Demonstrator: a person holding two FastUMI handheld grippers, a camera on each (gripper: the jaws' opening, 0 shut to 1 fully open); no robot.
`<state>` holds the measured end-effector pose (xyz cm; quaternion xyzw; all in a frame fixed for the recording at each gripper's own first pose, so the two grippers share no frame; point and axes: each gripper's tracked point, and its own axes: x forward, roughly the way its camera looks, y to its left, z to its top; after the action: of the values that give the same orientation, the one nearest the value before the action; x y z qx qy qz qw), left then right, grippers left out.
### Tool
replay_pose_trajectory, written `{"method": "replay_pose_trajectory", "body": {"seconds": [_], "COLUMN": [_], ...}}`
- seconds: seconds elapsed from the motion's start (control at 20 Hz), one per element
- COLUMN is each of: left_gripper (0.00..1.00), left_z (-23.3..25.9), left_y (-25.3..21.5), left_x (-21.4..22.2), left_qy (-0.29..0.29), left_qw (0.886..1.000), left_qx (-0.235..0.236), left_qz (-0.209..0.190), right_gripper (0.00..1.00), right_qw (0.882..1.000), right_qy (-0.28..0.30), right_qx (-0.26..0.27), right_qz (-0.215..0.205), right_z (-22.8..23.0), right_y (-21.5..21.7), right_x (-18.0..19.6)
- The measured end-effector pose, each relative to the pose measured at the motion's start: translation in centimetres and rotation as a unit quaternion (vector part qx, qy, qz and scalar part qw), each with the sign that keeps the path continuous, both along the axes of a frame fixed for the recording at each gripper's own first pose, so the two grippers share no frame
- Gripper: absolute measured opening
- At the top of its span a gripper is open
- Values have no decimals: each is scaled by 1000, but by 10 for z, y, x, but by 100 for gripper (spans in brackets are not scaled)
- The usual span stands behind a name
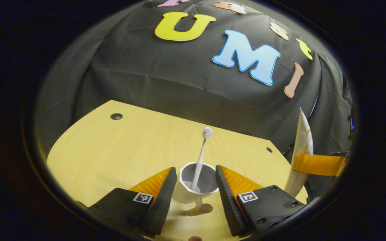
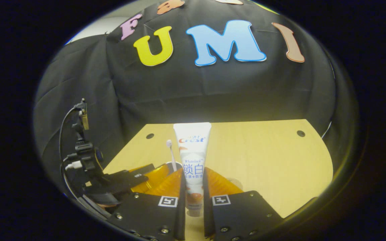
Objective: Put the toothbrush and toothpaste on the desktop into the cup, then pick up the cup and place it on the coaster on the desktop.
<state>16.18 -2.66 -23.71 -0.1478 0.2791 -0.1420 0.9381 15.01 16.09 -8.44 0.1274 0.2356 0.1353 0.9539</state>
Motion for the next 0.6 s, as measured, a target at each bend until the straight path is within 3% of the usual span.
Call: {"method": "replay_pose_trajectory", "body": {"seconds": [0.05, 0.1, 0.6], "left_gripper": [81, 92, 94], "left_z": [2, 4, 2], "left_y": [0, 2, 14], "left_x": [-5, -8, -48], "left_qy": [1, 3, 23], "left_qw": [1000, 1000, 999], "left_qx": [-2, -3, 2], "left_qz": [0, 2, -21], "right_gripper": [22, 22, 22], "right_qw": [1000, 1000, 998], "right_qy": [-4, -9, -56], "right_qx": [1, 1, 13], "right_qz": [4, 8, 35], "right_z": [1, 4, 16], "right_y": [5, 10, 67], "right_x": [6, 12, 67]}}
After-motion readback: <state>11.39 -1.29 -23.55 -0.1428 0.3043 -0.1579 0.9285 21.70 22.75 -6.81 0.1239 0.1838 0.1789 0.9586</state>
